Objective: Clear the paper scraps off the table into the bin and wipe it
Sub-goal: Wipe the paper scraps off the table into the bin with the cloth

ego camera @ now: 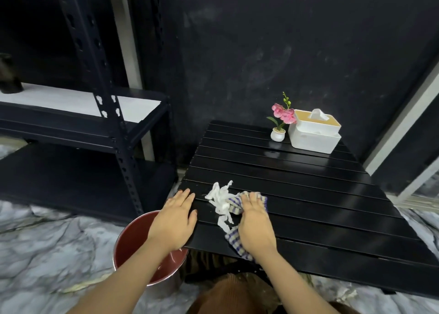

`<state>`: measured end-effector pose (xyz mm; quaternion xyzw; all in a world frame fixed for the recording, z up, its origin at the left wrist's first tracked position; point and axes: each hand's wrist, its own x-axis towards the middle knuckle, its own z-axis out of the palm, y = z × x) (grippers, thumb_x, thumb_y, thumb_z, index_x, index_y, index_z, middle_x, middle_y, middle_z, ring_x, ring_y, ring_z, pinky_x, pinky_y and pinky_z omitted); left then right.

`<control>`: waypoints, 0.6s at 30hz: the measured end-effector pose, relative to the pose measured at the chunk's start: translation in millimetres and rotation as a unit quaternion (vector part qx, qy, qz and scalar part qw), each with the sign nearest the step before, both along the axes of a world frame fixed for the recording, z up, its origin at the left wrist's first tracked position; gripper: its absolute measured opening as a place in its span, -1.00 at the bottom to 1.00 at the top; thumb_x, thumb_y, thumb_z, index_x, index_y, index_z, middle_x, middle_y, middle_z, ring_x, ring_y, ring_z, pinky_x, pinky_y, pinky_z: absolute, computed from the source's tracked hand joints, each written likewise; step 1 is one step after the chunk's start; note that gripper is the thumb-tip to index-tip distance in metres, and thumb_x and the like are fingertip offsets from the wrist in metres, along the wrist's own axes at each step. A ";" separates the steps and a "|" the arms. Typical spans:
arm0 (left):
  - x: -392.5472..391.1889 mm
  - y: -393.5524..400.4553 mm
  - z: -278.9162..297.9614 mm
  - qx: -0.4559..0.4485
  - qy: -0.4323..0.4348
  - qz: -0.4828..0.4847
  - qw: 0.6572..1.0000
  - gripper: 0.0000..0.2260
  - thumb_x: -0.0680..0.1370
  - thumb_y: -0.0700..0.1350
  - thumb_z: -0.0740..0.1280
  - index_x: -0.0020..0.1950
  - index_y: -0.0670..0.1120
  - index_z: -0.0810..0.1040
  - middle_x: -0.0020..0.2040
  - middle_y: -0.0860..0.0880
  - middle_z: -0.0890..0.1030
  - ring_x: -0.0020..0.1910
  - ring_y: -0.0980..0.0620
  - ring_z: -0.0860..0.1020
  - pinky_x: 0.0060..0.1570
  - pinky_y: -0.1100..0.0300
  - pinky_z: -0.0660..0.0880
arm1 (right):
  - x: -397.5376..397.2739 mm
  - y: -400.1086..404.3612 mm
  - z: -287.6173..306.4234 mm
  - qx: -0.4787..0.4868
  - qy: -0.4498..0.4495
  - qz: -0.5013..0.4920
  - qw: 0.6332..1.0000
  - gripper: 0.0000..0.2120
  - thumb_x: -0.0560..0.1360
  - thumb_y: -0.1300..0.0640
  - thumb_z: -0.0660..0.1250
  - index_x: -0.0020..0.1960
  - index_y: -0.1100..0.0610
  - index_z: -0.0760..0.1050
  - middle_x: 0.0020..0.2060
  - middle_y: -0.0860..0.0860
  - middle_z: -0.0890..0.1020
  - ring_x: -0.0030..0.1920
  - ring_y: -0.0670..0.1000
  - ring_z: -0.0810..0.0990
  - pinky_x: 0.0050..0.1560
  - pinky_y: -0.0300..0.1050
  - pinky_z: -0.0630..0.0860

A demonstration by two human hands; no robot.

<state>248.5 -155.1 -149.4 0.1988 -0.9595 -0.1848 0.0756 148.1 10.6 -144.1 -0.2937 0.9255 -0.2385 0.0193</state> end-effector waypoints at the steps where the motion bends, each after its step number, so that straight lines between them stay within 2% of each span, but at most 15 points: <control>1: 0.1 0.1 0.0 0.000 0.000 0.000 1.000 -0.53 0.62 0.01 0.03 0.52 -0.07 0.08 0.56 0.00 0.06 0.54 0.06 -0.01 0.49 0.17 -0.10 | 3.9 -6.8 0.8 0.000 0.001 0.011 1.000 -0.42 0.50 0.36 -0.01 0.49 0.14 -0.01 0.53 0.07 -0.01 0.52 0.03 -0.11 0.52 -0.13 -0.13; 5: 0.0 -1.9 -2.5 0.003 0.000 0.001 1.000 -0.52 0.62 0.02 0.02 0.52 -0.07 0.07 0.56 0.01 0.06 0.54 0.07 -0.01 0.50 0.17 -0.08 | 12.1 -26.7 0.2 -0.003 -0.003 0.034 0.999 -0.42 0.51 0.37 -0.01 0.50 0.13 -0.03 0.53 0.06 -0.04 0.52 0.00 -0.13 0.51 -0.17 -0.17; 9: -0.8 -2.7 -3.1 0.010 0.004 -0.001 1.000 -0.52 0.62 0.04 0.01 0.52 -0.07 0.07 0.56 0.01 0.07 0.54 0.07 0.00 0.50 0.16 -0.07 | 11.4 -27.3 0.2 -0.026 -0.033 0.036 0.999 -0.40 0.50 0.41 0.01 0.49 0.08 0.04 0.53 0.01 0.01 0.52 -0.05 -0.06 0.50 -0.20 -0.08; 11: -0.6 -2.9 -2.0 0.012 0.007 -0.003 1.000 -0.52 0.62 0.04 0.01 0.52 -0.06 0.07 0.56 0.02 0.07 0.54 0.07 -0.01 0.50 0.17 -0.08 | 9.1 -25.4 1.4 -0.058 -0.039 0.041 0.997 -0.40 0.48 0.44 0.04 0.46 0.09 0.13 0.51 -0.01 0.11 0.51 -0.06 0.02 0.46 -0.26 -0.04; 15: 1.4 -3.2 -1.6 0.019 0.018 0.000 1.000 -0.52 0.62 0.04 0.02 0.52 -0.05 0.06 0.56 0.03 0.05 0.54 0.09 -0.02 0.46 0.23 -0.14 | -14.6 -17.4 5.0 -0.172 -0.031 -0.001 0.985 -0.47 0.42 0.51 0.03 0.29 0.20 0.42 0.34 0.09 0.44 0.39 0.02 0.35 0.37 -0.40 0.04; 18: 1.2 -3.1 -1.4 0.017 0.028 -0.001 0.999 -0.52 0.62 0.03 0.03 0.52 -0.05 0.06 0.56 0.04 0.06 0.53 0.11 -0.02 0.42 0.30 -0.19 | -53.2 -3.0 10.8 -0.211 -0.015 -0.085 0.974 -0.55 0.45 0.48 0.05 0.24 0.24 0.47 0.29 0.14 0.49 0.34 0.07 0.41 0.35 -0.39 0.10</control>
